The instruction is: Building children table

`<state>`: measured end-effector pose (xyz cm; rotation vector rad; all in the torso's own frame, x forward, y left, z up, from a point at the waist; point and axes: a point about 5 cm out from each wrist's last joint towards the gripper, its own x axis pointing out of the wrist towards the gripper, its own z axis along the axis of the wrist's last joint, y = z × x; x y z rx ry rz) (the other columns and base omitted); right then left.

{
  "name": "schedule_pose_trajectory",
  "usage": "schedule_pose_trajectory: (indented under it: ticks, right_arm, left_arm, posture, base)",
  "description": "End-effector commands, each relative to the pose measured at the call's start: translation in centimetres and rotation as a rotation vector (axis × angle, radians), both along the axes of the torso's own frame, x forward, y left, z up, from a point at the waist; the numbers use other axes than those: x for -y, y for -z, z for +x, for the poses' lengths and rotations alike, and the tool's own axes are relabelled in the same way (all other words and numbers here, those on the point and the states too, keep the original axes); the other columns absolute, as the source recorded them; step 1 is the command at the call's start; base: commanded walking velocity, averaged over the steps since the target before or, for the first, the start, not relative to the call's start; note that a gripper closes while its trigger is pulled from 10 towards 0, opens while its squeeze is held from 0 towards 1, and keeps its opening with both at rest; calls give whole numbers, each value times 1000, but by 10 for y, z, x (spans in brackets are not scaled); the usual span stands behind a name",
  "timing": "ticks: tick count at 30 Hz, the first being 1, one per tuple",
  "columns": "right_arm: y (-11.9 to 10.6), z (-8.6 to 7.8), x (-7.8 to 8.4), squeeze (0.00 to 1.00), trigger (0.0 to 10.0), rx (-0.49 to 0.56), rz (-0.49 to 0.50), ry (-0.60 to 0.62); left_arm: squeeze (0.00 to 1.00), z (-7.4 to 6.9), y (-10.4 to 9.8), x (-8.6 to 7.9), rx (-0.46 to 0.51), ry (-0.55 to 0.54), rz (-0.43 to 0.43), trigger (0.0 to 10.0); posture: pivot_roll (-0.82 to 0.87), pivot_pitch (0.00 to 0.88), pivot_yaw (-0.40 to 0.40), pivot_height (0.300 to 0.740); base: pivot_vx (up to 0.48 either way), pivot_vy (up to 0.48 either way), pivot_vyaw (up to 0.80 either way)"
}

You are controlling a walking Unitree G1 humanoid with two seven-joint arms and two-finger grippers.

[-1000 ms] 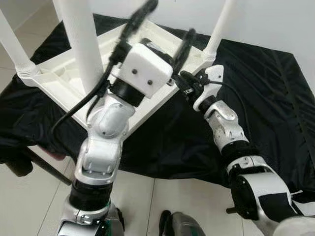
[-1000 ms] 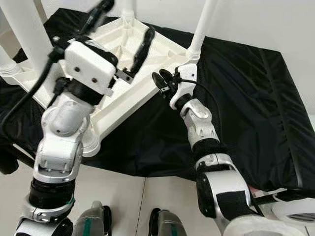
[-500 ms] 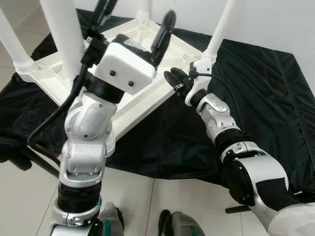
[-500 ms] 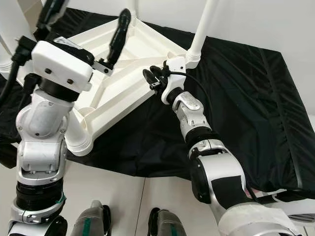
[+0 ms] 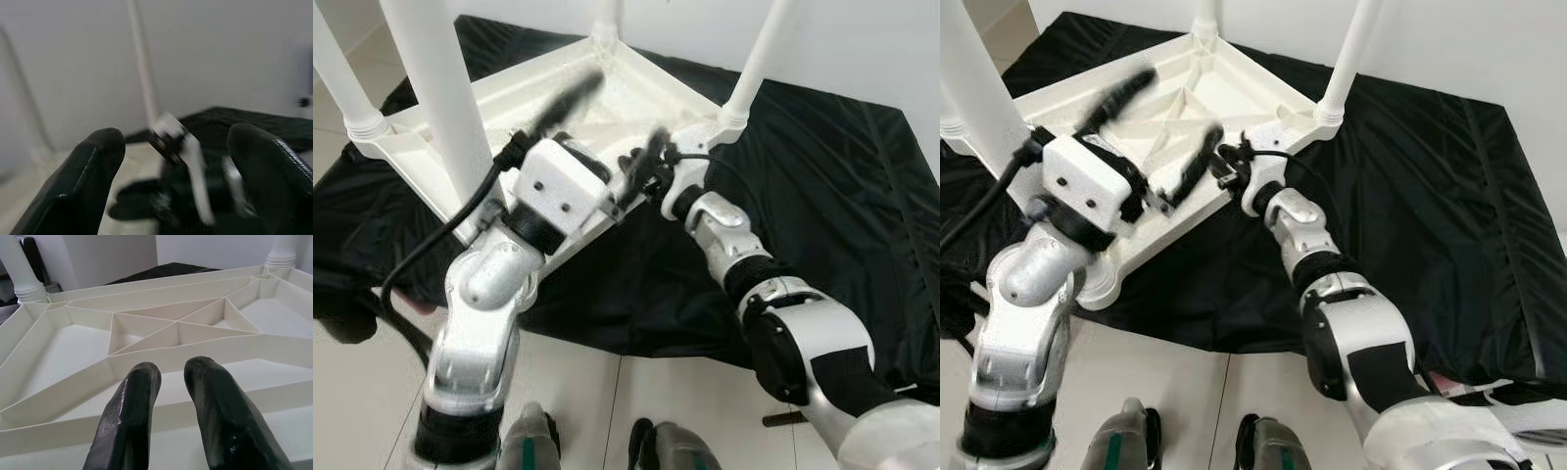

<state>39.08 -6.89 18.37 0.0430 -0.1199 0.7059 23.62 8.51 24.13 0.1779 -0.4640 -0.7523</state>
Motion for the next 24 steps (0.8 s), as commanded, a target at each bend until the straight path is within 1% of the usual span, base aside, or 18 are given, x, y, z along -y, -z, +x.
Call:
schedule_pose_trajectory:
  ticks: [1, 2, 4, 5, 7, 8, 9, 10, 11, 12, 14, 16, 17, 18, 20, 22, 23, 24]
  right_arm:
    - [1, 1, 2, 0, 10000, -4, -30, 0]
    - [1, 1, 2, 0, 10000, -4, -30, 0]
    - [5, 0, 2, 0, 10000, -18, -43, 1]
    - [5, 0, 2, 0, 10000, -18, -43, 1]
    - [8, 0, 3, 0, 10000, -31, -51, 5]
    - [8, 0, 3, 0, 10000, -31, -51, 5]
    - [10, -1, 3, 0, 10000, -36, -55, 7]
    - [10, -1, 3, 0, 10000, -36, -55, 7]
    - [12, -1, 4, 0, 10000, -43, -60, 10]
    - [12, -1, 4, 0, 10000, -43, -60, 10]
    - [14, -1, 4, 0, 10000, -49, -65, 13]
    - [15, -1, 5, 0, 10000, -52, -66, 14]
    - [17, -2, 5, 0, 10000, -58, -70, 15]
    - [17, -2, 5, 0, 10000, -58, -70, 15]
    - [19, -3, 4, 0, 10000, -65, -76, 16]
    - [20, -3, 4, 0, 10000, -67, -78, 16]
    - [20, -3, 4, 0, 10000, -68, -79, 17]
    - [20, -3, 4, 0, 10000, -68, -79, 17]
  left_arm:
    - [0, -7, 4, 2, -79, 79, -13, 10000]
    - [0, -7, 4, 2, -79, 79, -13, 10000]
    - [0, -19, 18, -1, -173, 155, -3, 10000]
    - [0, -19, 18, -1, -173, 155, -3, 10000]
    - [0, -34, 33, -9, -323, 235, -1, 10000]
    - [0, -34, 33, -9, -323, 235, -1, 10000]
    - [0, -41, 41, -16, -398, 271, 11, 10000]
    - [0, -41, 41, -16, -398, 271, 11, 10000]
    - [0, -49, 50, -28, -480, 285, 57, 10000]
    - [0, -49, 50, -28, -480, 285, 57, 10000]
    - [0, -57, 54, -35, -535, 325, 99, 10000]
    - [0, -60, 56, -38, -560, 337, 119, 10000]
    - [0, -65, 61, -45, -593, 349, 188, 10000]
    - [0, -65, 61, -45, -593, 349, 188, 10000]
    - [0, -72, 66, -60, -654, 377, 289, 10000]
    - [0, -74, 67, -64, -674, 389, 315, 10000]
    - [0, -75, 68, -70, -690, 382, 357, 10000]
    - [0, -75, 68, -70, -690, 382, 357, 10000]
  posture:
    - [207, 143, -92, 740]
    - [207, 143, -92, 740]
    - [207, 154, -86, 740]
    - [207, 154, -86, 740]
    - [207, 163, -78, 740]
    - [207, 163, -78, 740]
    - [211, 166, -74, 740]
    - [211, 166, -74, 740]
    - [216, 168, -70, 740]
    - [216, 168, -70, 740]
    - [221, 168, -67, 740]
    - [228, 167, -65, 740]
    - [235, 166, -63, 740]
    - [235, 166, -63, 740]
    - [244, 164, -57, 740]
    - [246, 162, -57, 740]
    - [254, 159, -54, 740]
    - [254, 159, -54, 740]
  base:
    - [0, 0, 0]
    - [0, 0, 0]
    - [0, 0, 0]
    - [0, 0, 0]
    - [0, 0, 0]
    - [0, 0, 0]
    - [0, 0, 0]
    - [0, 0, 0]
    - [0, 0, 0]
    - [0, 0, 0]
    - [0, 0, 0]
    - [0, 0, 0]
    - [0, 0, 0]
    - [0, 0, 0]
    - [0, 0, 0]
    - [0, 0, 0]
    - [0, 0, 0]
    - [0, 0, 0]
